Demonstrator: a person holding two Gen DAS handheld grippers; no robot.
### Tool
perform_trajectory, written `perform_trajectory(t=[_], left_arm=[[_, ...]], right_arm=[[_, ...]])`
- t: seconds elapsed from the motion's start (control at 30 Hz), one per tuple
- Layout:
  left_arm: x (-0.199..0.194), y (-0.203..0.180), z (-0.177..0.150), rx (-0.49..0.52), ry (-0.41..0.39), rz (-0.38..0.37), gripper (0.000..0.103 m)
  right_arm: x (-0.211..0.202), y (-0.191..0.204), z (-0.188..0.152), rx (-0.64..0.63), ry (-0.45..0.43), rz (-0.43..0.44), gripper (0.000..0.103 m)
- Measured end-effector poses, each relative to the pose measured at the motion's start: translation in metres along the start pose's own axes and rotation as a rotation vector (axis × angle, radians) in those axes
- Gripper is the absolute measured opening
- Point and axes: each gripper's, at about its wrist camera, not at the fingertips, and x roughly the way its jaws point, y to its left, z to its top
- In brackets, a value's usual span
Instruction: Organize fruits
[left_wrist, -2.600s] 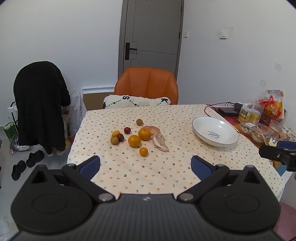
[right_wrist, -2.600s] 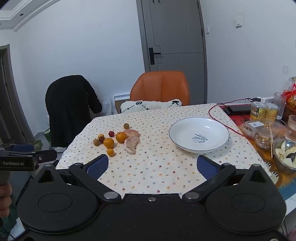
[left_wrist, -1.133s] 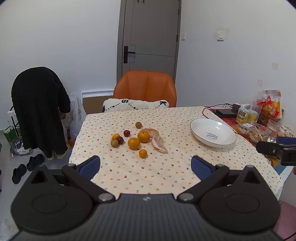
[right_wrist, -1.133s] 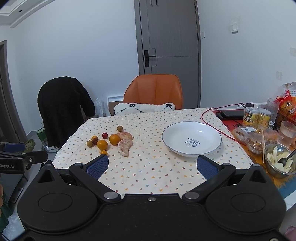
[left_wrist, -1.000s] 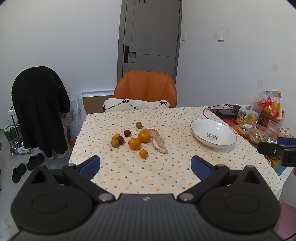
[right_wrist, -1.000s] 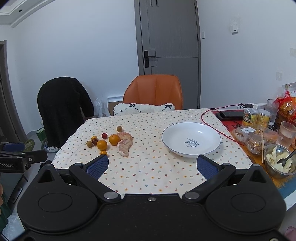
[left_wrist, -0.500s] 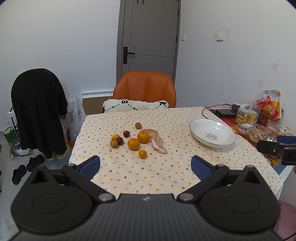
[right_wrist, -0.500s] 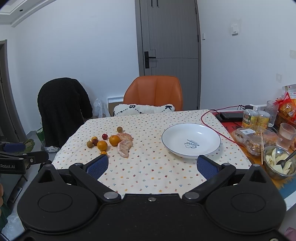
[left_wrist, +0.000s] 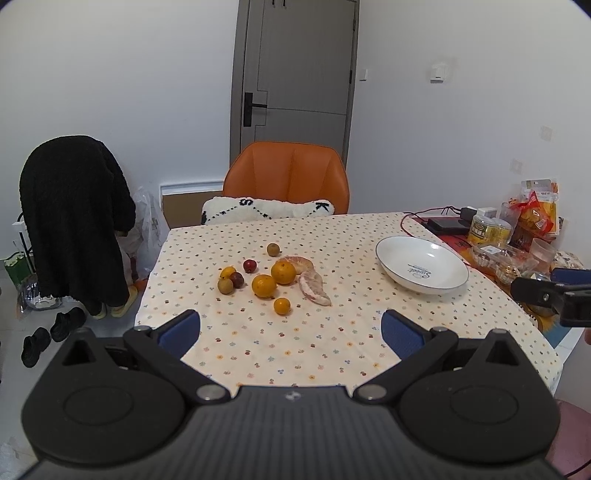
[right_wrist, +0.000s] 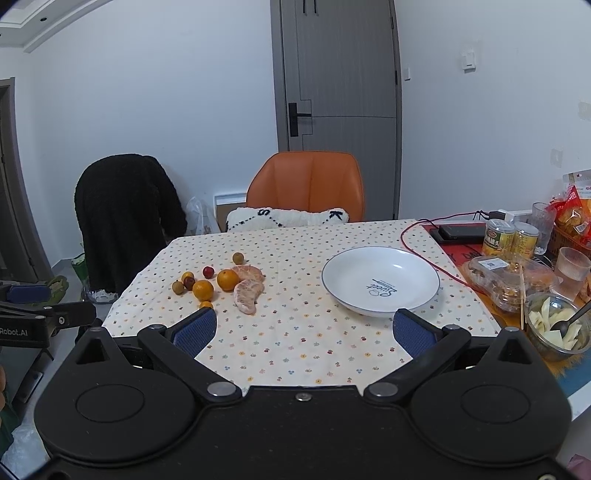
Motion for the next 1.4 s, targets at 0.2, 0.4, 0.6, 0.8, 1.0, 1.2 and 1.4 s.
perform_trajectory(t=[0.2,0.4,0.6,0.8,1.0,1.2,1.4], left_arm=[[0.004,0.0,0.0,0.002,0.023,-0.013,0.103],[0.019,0.001,0.004,0.006,0.056,-0.022,0.103],[0.048,0.006,0.008,0.011,0.119,-0.033,0.103],[0.087,0.013,0.012,0.008,0.186,-0.036,0.103],[0.124,0.021,0.013,-0.014,0.258,-0.056,0.102],[0.158,0.027,0.017,-0.024,0.317,-0.067,0.101],[0.194,0.038,0.023,-0.057,0.374,-0.071,0.091]], right_arm=[[0.007,-0.002,-0.003,0.006,0.019,0.008,0.103],[0.021,-0.01,-0.004,0.024,0.048,0.025,0.103],[0.049,-0.012,-0.005,-0.017,0.103,0.062,0.103],[0.093,-0.013,-0.006,-0.046,0.202,0.111,0.103],[0.129,-0.008,-0.005,-0.054,0.293,0.167,0.102],[0.163,-0.004,-0.001,-0.063,0.373,0.198,0.098],[0.199,-0.002,0.0,-0.001,0.462,0.219,0.093]])
